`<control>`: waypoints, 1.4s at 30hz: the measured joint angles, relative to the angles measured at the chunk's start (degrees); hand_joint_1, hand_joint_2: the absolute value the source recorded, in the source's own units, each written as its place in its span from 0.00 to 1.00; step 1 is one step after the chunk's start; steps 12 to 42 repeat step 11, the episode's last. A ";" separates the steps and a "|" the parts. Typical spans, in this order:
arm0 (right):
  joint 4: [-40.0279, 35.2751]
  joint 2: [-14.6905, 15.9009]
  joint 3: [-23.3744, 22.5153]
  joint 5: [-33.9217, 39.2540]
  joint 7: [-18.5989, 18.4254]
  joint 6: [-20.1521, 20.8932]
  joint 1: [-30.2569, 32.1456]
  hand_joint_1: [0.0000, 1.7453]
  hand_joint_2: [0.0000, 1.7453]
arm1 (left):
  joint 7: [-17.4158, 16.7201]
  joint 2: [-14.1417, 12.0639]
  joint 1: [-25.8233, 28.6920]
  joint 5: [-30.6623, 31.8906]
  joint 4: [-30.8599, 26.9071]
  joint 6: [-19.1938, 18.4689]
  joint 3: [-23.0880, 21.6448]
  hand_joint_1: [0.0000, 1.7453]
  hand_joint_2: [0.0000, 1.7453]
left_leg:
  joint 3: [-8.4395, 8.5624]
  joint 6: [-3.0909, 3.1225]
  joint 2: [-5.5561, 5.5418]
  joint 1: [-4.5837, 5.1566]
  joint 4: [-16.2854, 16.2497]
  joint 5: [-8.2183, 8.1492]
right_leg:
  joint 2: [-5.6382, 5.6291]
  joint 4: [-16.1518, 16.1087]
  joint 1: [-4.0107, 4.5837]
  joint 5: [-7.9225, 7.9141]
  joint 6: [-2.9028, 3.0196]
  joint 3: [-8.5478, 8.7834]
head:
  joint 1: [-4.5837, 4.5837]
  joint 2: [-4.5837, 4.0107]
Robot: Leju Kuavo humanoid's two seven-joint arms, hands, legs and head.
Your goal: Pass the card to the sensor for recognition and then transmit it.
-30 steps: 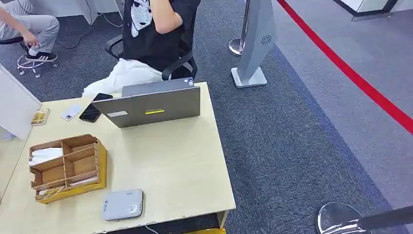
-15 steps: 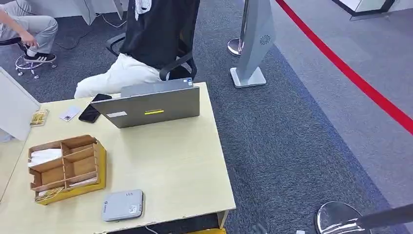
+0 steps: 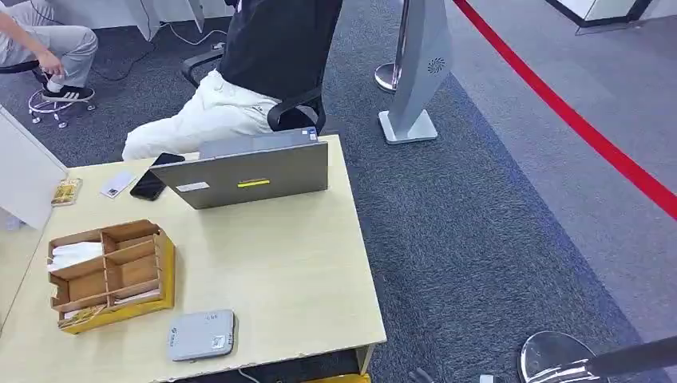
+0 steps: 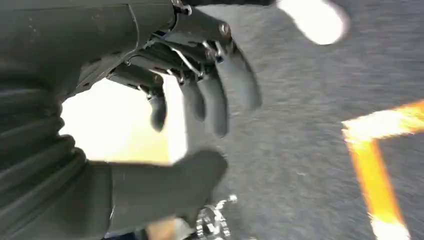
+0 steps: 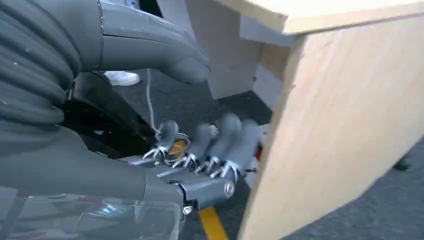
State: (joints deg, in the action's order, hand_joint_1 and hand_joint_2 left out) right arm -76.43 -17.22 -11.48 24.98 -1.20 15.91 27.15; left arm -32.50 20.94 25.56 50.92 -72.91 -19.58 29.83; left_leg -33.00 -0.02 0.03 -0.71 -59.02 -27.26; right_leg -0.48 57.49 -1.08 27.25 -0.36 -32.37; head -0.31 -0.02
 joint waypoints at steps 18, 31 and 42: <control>10.62 1.27 0.37 -5.46 0.11 -3.52 -3.91 0.00 1.00 | 7.23 -3.98 -2.04 -10.89 7.26 3.85 -7.82 0.00 1.00 | 0.01 -0.02 0.02 0.00 0.00 0.02 | -0.01 0.00 0.00 -0.02 0.00 0.01 | 0.04 0.00; 10.62 1.27 0.37 -5.46 0.11 -3.52 -3.91 0.00 1.00 | 7.23 -3.98 -2.04 -10.89 7.26 3.85 -7.82 0.00 1.00 | 0.01 -0.02 0.02 0.00 0.00 0.02 | -0.01 0.00 0.00 -0.02 0.00 0.01 | 0.04 0.00; 10.62 1.27 0.37 -5.46 0.11 -3.52 -3.91 0.00 1.00 | 7.23 -3.98 -2.04 -10.89 7.26 3.85 -7.82 0.00 1.00 | 0.01 -0.02 0.02 0.00 0.00 0.02 | -0.01 0.00 0.00 -0.02 0.00 0.01 | 0.04 0.00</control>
